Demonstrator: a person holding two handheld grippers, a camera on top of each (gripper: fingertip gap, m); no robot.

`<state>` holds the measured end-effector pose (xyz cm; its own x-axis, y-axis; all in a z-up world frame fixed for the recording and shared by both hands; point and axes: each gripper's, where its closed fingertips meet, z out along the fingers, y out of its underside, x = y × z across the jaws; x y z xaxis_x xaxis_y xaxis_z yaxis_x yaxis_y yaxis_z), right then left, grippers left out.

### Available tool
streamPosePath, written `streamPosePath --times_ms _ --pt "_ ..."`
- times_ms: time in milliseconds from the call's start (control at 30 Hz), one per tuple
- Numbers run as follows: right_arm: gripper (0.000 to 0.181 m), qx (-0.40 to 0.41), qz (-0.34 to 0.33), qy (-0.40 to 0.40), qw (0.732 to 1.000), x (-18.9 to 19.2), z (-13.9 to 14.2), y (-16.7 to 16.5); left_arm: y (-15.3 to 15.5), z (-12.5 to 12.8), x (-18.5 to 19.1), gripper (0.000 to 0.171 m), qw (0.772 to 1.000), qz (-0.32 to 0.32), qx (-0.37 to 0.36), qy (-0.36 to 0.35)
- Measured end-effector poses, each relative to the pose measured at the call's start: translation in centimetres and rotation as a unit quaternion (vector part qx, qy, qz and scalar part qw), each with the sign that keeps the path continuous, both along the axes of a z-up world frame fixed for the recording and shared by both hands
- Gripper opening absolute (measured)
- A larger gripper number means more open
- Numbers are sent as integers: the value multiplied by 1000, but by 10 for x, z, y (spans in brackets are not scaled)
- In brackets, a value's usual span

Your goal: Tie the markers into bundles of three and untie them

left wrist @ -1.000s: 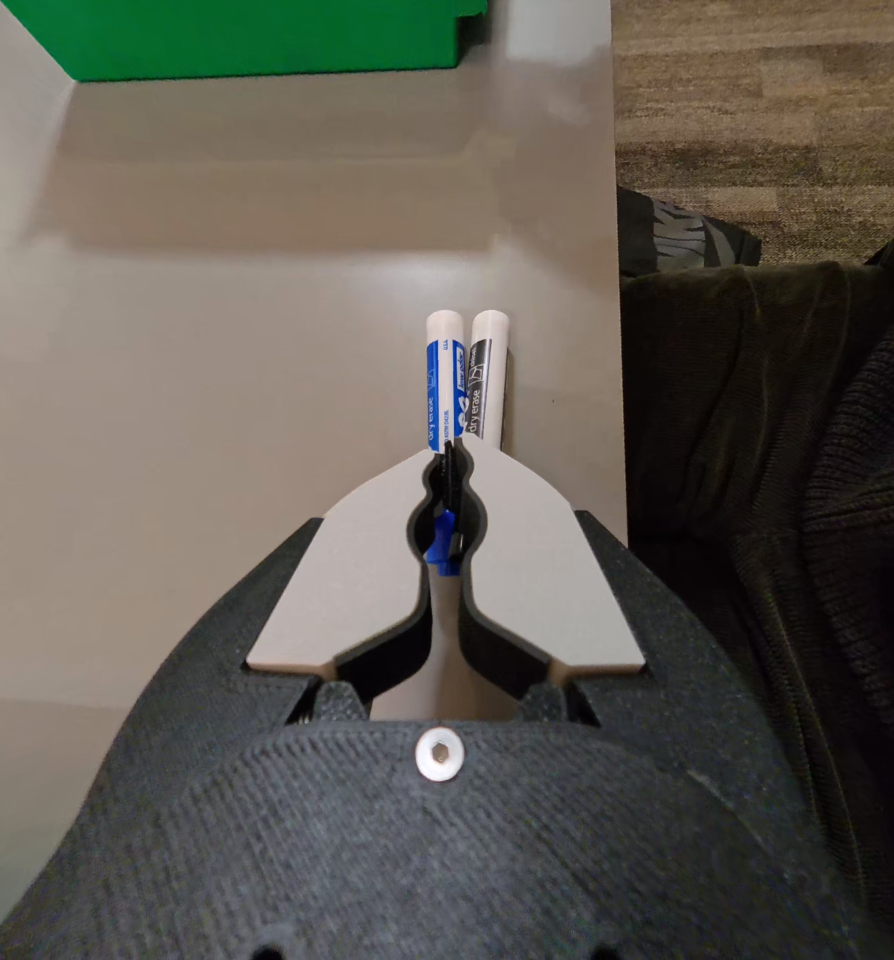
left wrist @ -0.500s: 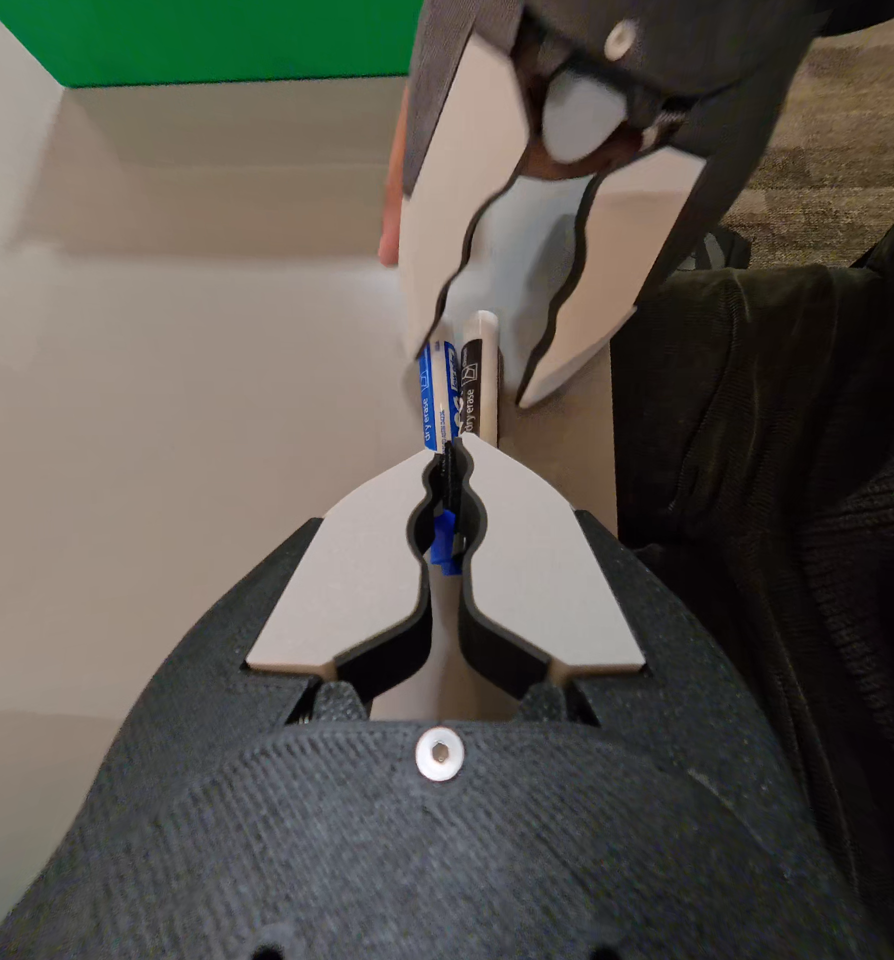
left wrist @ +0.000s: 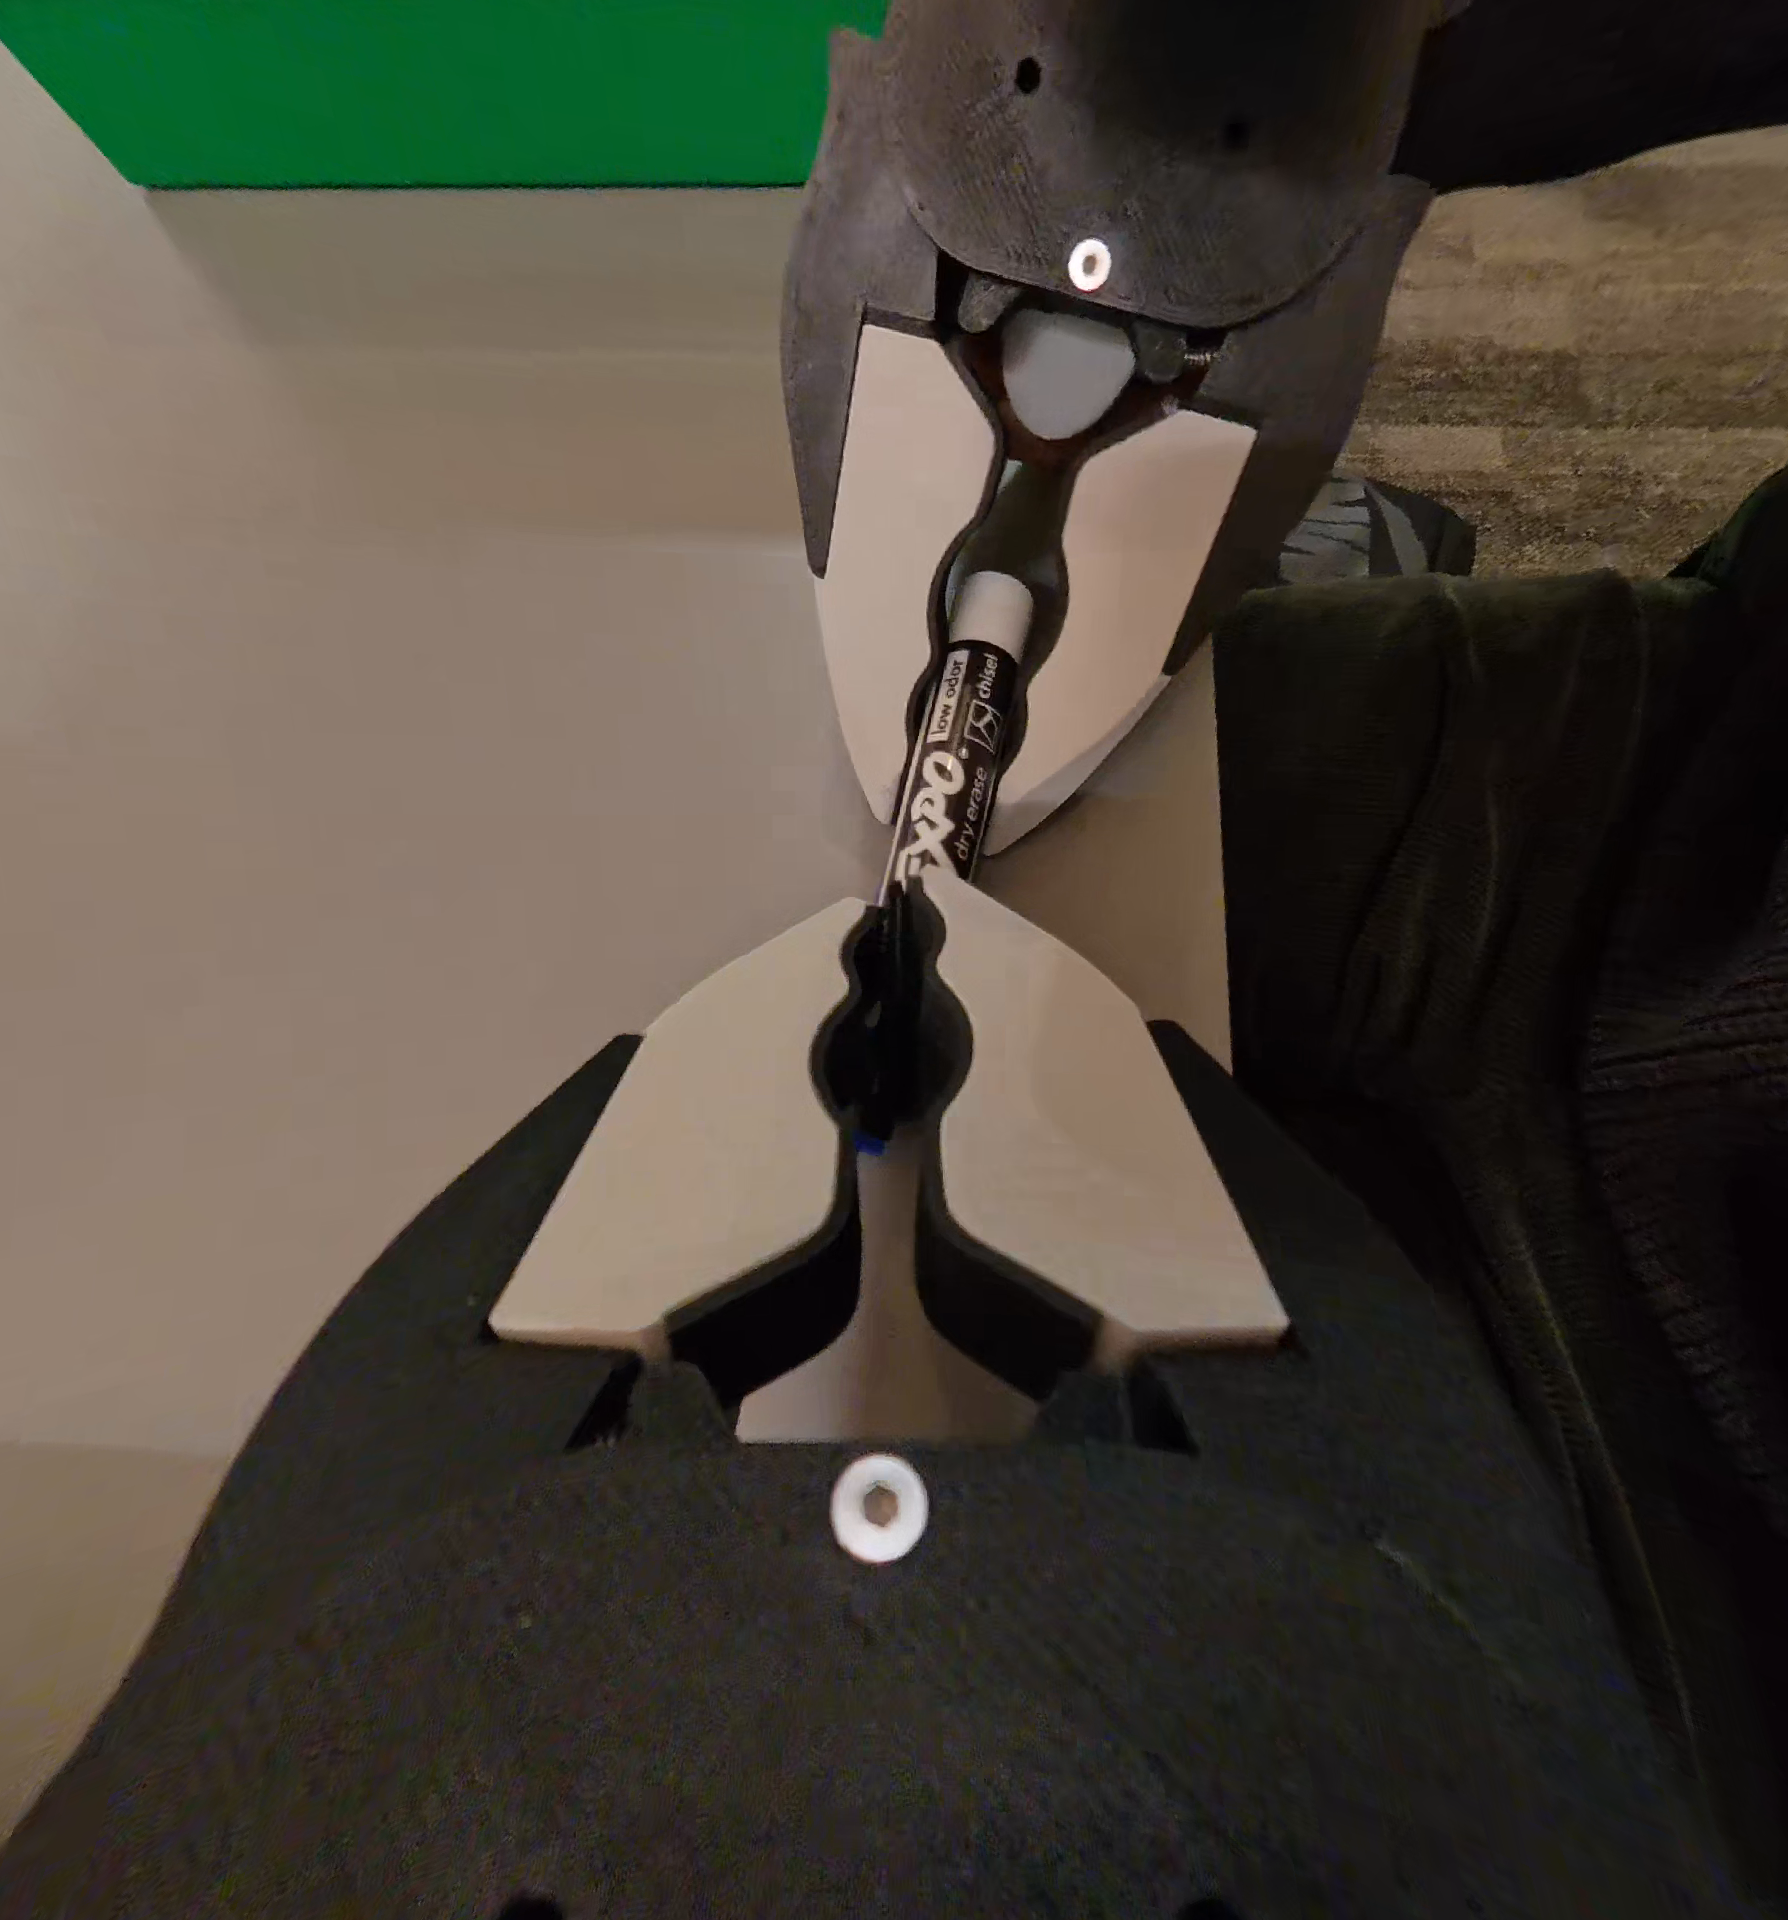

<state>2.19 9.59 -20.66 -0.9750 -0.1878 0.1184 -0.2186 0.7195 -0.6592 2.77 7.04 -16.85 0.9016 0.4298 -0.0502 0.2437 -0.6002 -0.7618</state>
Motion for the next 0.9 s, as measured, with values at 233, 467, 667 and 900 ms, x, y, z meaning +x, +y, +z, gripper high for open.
streamPosePath --times_ms 233,467,667,900 --pt "19 -7 -18 -22 1000 -5 2 4 -5 11 -13 20 998 48 37 7" --pt "19 -27 -50 -44 997 -15 13 11 -17 22 -26 36 993 95 71 17" --pt "19 -53 -104 -68 991 -30 26 15 -23 28 -35 38 988 127 69 53" --pt "19 -91 -194 -98 972 -49 43 18 -14 35 -29 30 986 123 102 48"
